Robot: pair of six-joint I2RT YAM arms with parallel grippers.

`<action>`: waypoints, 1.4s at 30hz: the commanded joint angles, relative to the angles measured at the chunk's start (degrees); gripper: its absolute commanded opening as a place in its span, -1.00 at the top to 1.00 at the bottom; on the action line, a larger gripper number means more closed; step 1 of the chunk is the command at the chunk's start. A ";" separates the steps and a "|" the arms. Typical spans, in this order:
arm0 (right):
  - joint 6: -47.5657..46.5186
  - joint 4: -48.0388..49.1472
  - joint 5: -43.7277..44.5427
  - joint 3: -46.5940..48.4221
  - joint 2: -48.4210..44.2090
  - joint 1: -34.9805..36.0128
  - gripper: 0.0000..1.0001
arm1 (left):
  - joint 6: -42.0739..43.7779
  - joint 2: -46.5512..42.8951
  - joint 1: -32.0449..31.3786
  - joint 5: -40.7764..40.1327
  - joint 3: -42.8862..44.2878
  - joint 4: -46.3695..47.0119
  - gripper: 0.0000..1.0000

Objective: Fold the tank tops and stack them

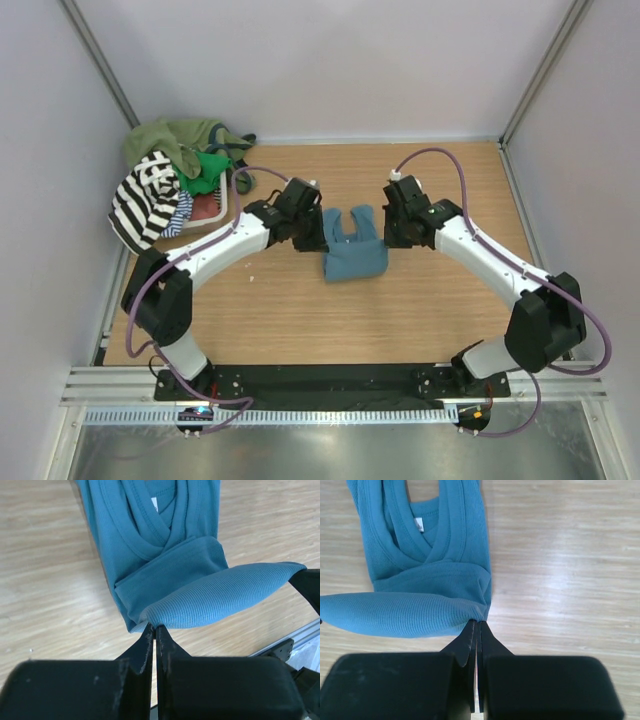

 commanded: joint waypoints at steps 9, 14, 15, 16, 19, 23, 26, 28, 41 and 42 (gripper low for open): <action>-3.92 1.93 -1.72 15.55 10.14 -3.35 0.97 | 2.88 6.55 5.03 2.68 10.09 -2.72 1.00; -4.01 1.84 -2.16 20.83 15.86 -4.75 0.98 | 2.88 8.92 7.92 3.65 12.37 -2.81 1.00; -3.83 1.92 -2.24 22.58 17.52 -5.02 0.97 | 2.88 9.54 8.46 3.91 12.90 -2.90 1.00; -3.83 1.93 -3.20 23.55 18.58 -5.72 0.98 | 2.88 10.07 8.90 4.61 13.51 -2.81 1.00; -3.92 2.02 -4.00 27.77 22.09 -6.86 0.98 | 3.05 12.70 10.57 6.19 17.20 -3.86 1.00; -4.36 0.17 -6.54 31.73 25.19 -7.31 0.97 | 3.49 15.34 11.19 8.03 21.25 -5.36 1.00; -3.66 2.18 -8.74 28.14 22.74 -7.22 0.98 | 3.67 14.30 10.84 8.83 18.54 -4.66 1.00; -2.87 3.15 -11.54 23.14 20.45 -7.13 0.98 | 3.58 11.58 10.14 9.01 15.90 -3.26 1.00; 2.66 4.65 -12.18 -5.43 -6.53 1.82 0.98 | 0.07 -8.90 -0.76 2.60 -8.97 -0.26 1.00; 3.89 4.56 -12.09 -8.05 -8.20 2.62 0.98 | -0.45 -10.83 -1.64 2.16 -10.29 -0.26 1.00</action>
